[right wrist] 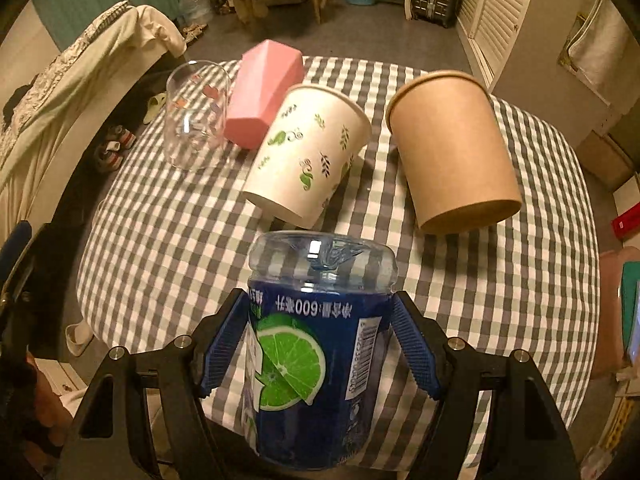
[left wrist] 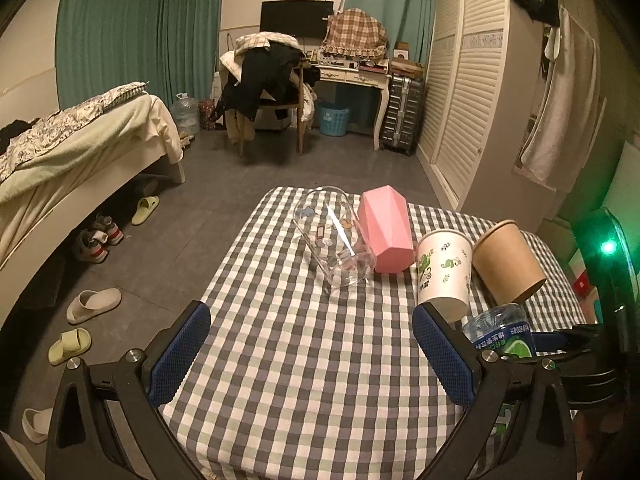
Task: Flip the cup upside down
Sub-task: 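Lift the blue bottle with the right tool toward the left tool, then close the left tool on the bottle while the right tool opens and releases it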
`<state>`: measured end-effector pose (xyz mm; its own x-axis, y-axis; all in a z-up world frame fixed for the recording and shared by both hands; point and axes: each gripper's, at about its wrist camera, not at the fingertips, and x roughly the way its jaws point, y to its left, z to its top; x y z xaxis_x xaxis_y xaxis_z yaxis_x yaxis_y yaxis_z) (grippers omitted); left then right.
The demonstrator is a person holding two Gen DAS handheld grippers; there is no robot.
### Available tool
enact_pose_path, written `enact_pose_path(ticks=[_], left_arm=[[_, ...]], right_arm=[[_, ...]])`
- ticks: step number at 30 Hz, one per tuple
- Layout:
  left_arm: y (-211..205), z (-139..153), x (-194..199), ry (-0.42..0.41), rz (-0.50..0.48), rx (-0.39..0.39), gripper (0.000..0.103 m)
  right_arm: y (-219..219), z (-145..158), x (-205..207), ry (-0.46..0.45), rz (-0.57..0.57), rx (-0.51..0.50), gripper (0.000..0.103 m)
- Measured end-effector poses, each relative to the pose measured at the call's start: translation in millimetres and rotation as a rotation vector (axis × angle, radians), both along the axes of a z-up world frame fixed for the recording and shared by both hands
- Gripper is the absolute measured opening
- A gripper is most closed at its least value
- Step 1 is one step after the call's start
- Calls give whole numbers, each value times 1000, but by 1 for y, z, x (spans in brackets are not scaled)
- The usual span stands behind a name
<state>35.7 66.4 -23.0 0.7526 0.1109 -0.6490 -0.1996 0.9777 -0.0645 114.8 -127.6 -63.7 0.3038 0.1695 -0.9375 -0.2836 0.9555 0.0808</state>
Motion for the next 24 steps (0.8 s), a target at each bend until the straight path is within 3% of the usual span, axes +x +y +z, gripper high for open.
enact_pose_path(ticks=[6, 8, 13, 18, 24], left_arm=[[-7, -3, 4, 15, -19, 13, 103], [-8, -3, 5, 23, -21, 13, 103], [-23, 2, 6, 43, -61, 37, 103], [-60, 10, 15, 95, -182, 60, 103], [-111, 8, 41, 204, -302, 71, 103]], right_arm=[[-6, -1, -2, -29, -7, -5, 74], [-11, 9, -6, -60, -9, 31, 86], [-31, 49, -21, -154, 4, 62, 90], [-66, 78, -35, -233, 5, 13, 92], [-113, 83, -49, -275, -26, -32, 92]])
